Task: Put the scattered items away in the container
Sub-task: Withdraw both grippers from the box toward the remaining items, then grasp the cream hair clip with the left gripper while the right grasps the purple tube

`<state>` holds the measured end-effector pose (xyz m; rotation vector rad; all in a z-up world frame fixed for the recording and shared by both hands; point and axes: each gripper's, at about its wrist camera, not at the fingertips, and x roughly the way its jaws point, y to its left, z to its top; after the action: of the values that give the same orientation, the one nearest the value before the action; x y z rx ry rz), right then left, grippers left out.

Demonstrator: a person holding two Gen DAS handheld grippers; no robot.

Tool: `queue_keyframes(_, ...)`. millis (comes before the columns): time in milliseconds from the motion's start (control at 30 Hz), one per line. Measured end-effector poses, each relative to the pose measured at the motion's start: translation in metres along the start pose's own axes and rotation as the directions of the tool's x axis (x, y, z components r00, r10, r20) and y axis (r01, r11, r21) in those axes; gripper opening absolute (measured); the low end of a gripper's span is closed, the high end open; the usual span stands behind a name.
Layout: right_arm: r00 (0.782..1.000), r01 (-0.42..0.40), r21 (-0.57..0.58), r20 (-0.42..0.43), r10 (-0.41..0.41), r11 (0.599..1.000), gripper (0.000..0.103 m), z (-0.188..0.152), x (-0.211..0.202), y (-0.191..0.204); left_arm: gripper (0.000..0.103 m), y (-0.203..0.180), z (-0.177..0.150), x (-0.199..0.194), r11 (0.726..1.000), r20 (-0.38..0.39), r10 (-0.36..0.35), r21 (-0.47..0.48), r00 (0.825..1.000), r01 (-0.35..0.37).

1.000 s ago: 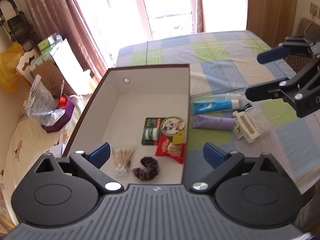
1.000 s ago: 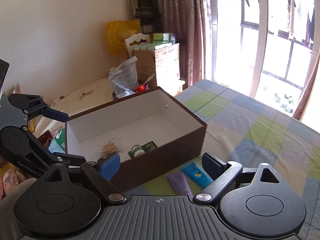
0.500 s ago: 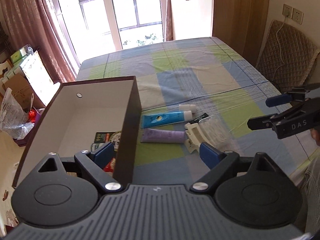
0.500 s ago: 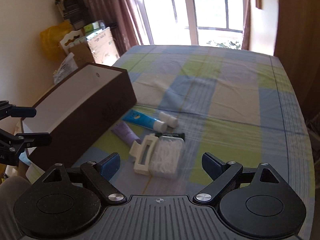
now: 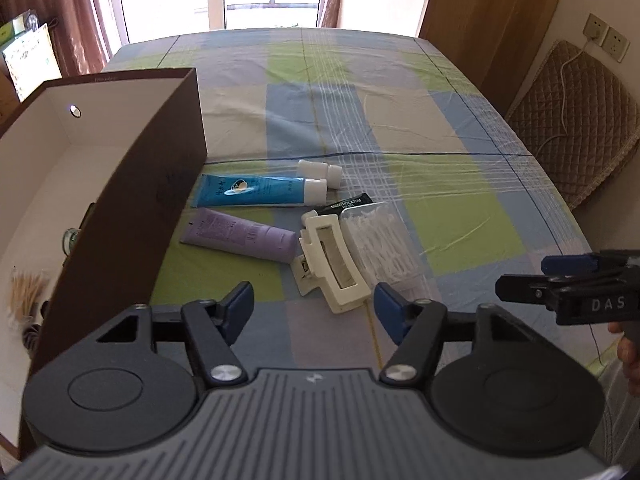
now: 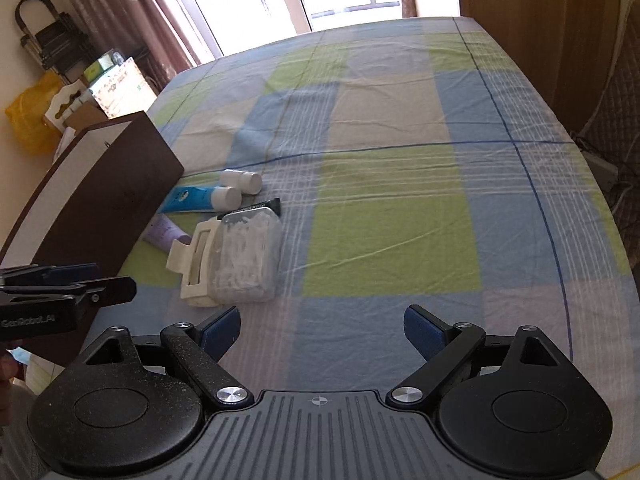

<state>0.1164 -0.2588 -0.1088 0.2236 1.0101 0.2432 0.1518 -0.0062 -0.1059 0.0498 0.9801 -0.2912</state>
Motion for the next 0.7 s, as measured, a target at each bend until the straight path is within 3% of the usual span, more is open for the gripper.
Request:
queue_keyframes(333, 1.000, 0.004, 0.048, -0.017, -0.003, 0.999, 0.094, -0.005, 0.013, -0.013, 0.028, 0.005, 0.018, 0.061, 0.998, -0.058, 0.011, -0.065, 0.998, -0.015)
queue_keyframes(400, 1.000, 0.007, 0.054, -0.022, -0.006, 0.999, 0.094, -0.006, 0.015, -0.015, 0.016, 0.007, 0.019, 0.067, 0.998, -0.061, -0.014, -0.068, 0.998, 0.009)
queue_keyframes(700, 1.000, 0.007, 0.042, -0.025, -0.006, 0.999, 0.094, -0.007, 0.018, -0.012, 0.015, 0.010, -0.012, 0.043, 0.998, -0.074, -0.041, 0.041, 0.996, 0.044)
